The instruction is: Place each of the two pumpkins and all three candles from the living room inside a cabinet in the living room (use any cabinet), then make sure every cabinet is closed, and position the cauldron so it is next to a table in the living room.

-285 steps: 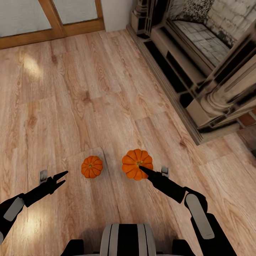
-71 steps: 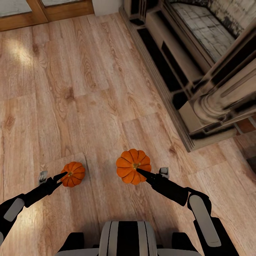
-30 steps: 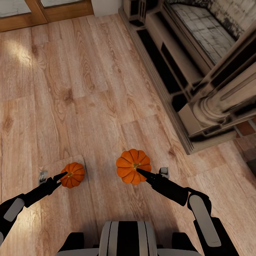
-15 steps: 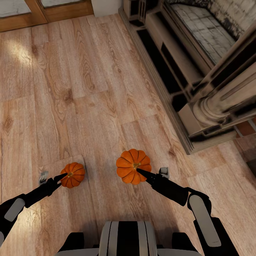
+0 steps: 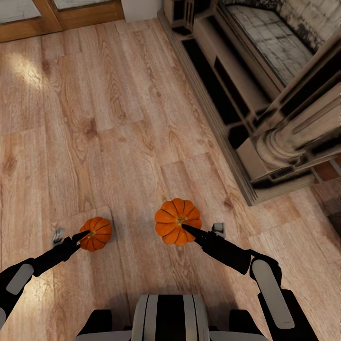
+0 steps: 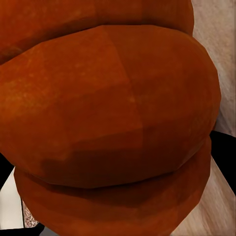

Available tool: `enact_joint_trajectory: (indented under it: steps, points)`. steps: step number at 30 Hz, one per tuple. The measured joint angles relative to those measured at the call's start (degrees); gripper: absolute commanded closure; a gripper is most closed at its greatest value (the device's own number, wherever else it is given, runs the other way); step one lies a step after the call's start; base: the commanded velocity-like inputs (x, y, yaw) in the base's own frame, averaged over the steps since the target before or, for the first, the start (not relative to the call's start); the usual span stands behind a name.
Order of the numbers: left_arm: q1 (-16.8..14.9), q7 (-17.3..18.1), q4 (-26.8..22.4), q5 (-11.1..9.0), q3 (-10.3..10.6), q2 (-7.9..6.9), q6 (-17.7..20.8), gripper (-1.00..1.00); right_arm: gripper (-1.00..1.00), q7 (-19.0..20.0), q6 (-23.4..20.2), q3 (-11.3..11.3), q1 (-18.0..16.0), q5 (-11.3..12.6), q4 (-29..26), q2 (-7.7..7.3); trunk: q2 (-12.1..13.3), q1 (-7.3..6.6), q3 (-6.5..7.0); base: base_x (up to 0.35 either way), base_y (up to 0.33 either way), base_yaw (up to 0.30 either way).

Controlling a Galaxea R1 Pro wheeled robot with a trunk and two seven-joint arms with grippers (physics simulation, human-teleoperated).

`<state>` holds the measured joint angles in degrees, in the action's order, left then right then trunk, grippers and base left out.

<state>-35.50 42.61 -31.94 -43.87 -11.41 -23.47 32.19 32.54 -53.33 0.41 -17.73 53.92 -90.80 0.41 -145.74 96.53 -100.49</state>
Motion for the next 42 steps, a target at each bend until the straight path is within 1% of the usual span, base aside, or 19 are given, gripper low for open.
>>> enact_joint_trajectory:
  steps: [27, 28, 30, 36, 42]
  points:
    - [0.0, 0.1, -0.2, 0.0, 0.0, 0.00, 0.0, -1.00, 1.00, 0.0, 0.0, 0.0, 0.0, 0.0, 0.0, 0.00, 0.0, 0.00, 0.00, 0.000, -0.037, 0.000]
    - [0.0, 0.1, -0.2, 0.0, 0.0, 0.00, 0.0, 1.00, 1.00, 0.0, 0.0, 0.0, 0.0, 0.0, 0.0, 0.00, 0.0, 0.00, 0.00, 0.000, -0.003, 0.000]
    - [0.0, 0.1, -0.3, -0.2, 0.0, 0.00, 0.1, 1.00, 1.00, 0.0, 0.0, 0.0, 0.0, 0.0, 0.0, 0.00, 0.0, 0.00, 0.00, 0.000, -0.001, 0.000]
    - [0.0, 0.1, -0.3, -0.2, 0.0, 0.00, -1.3, 1.00, 1.00, 0.0, 0.0, 0.0, 0.0, 0.0, 0.0, 0.00, 0.0, 0.00, 0.00, 0.000, 0.000, 0.000]
    - [0.0, 0.2, -0.3, -0.1, 0.0, 0.00, -1.6, 1.00, 1.00, 0.0, 0.0, -0.1, 0.0, 0.0, 0.0, -0.04, 0.0, 0.00, 0.00, 0.000, 0.000, 0.000]
